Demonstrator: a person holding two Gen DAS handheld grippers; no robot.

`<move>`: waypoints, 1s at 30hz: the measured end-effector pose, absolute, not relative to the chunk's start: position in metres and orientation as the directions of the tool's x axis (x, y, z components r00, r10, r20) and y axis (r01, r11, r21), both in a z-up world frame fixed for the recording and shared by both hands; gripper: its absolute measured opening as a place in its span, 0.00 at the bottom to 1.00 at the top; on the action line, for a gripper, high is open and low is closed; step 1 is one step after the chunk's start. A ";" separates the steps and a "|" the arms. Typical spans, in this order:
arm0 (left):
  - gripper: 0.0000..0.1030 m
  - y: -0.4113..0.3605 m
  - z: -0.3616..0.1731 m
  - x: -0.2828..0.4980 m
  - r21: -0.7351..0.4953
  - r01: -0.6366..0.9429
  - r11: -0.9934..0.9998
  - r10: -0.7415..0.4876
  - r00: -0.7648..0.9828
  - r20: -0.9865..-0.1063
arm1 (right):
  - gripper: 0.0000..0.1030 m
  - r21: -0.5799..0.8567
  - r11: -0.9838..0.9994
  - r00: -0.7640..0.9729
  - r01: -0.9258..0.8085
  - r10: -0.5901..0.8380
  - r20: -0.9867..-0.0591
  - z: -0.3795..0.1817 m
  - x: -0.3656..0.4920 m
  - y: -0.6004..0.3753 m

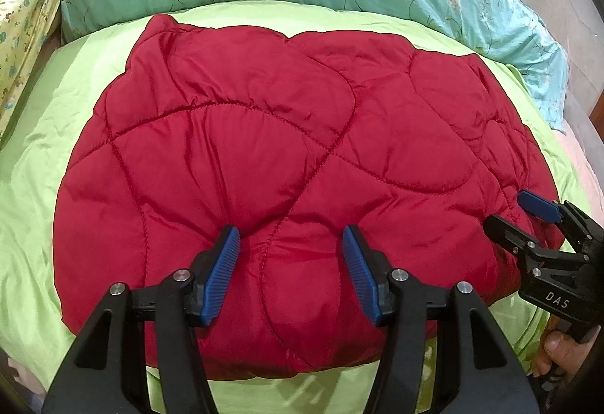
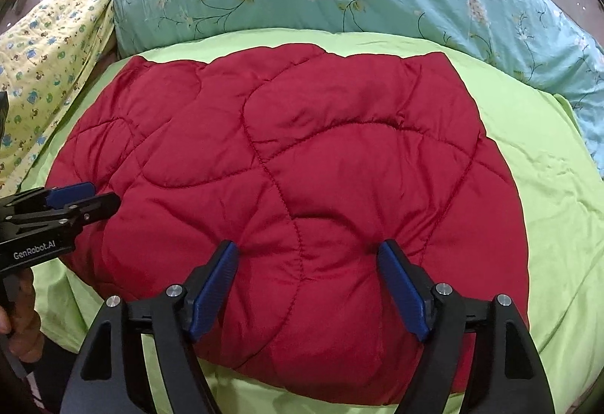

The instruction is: Fold large clothes

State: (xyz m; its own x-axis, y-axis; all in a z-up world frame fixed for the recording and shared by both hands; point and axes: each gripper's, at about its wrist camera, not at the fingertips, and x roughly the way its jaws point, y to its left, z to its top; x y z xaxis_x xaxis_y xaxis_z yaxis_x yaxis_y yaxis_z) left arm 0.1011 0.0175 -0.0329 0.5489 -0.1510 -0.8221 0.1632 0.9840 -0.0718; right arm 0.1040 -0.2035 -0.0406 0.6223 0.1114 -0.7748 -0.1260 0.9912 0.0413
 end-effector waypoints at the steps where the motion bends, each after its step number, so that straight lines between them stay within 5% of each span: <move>1: 0.55 0.017 -0.033 0.101 -0.068 0.163 0.984 -0.148 0.549 -0.822 | 0.77 0.041 0.991 0.625 -0.125 0.111 -0.773 -0.042 0.104 -0.204; 30: 0.58 0.020 -0.039 0.095 -0.079 0.155 0.985 -0.154 0.563 -0.812 | 0.79 0.054 0.991 0.626 -0.123 0.119 -0.771 -0.047 0.103 -0.204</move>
